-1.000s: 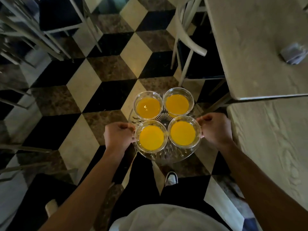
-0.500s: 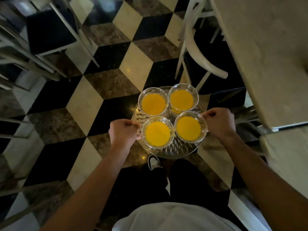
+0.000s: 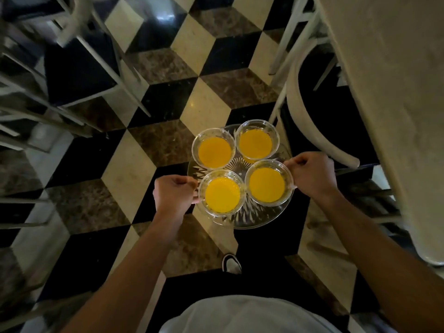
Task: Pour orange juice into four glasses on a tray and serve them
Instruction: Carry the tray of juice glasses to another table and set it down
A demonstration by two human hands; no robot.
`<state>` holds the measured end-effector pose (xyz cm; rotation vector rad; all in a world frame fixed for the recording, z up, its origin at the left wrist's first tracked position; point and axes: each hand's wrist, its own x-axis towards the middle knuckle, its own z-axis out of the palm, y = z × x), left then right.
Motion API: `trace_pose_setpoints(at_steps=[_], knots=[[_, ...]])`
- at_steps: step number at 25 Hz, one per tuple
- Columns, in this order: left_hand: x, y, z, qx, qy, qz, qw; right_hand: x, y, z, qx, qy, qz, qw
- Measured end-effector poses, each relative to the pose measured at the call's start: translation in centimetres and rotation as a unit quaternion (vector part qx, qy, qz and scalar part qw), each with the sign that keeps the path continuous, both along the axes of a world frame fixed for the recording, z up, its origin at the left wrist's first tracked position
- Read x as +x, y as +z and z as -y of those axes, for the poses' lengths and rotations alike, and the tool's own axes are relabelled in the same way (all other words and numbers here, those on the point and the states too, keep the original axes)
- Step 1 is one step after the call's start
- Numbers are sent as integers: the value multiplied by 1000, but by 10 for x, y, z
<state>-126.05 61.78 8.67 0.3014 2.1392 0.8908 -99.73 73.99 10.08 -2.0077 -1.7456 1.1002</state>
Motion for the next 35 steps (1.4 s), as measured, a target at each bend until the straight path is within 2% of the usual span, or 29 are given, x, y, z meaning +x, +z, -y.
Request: trace_pose_setpoints(at_steps=[5, 12, 22, 35], knots=[[-32, 7, -95, 0, 16, -17, 1000, -35, 2, -97, 14, 5, 10, 1000], [-68, 18, -222, 6, 30, -13, 999, -70, 12, -222, -1, -17, -25, 1000], [-141, -1, -383, 6, -23, 14, 1000, -132, 7, -367, 2, -45, -10, 999], [-257, -7, -557, -12, -81, 1, 997, -234, -1, -524, 6, -63, 1, 998]])
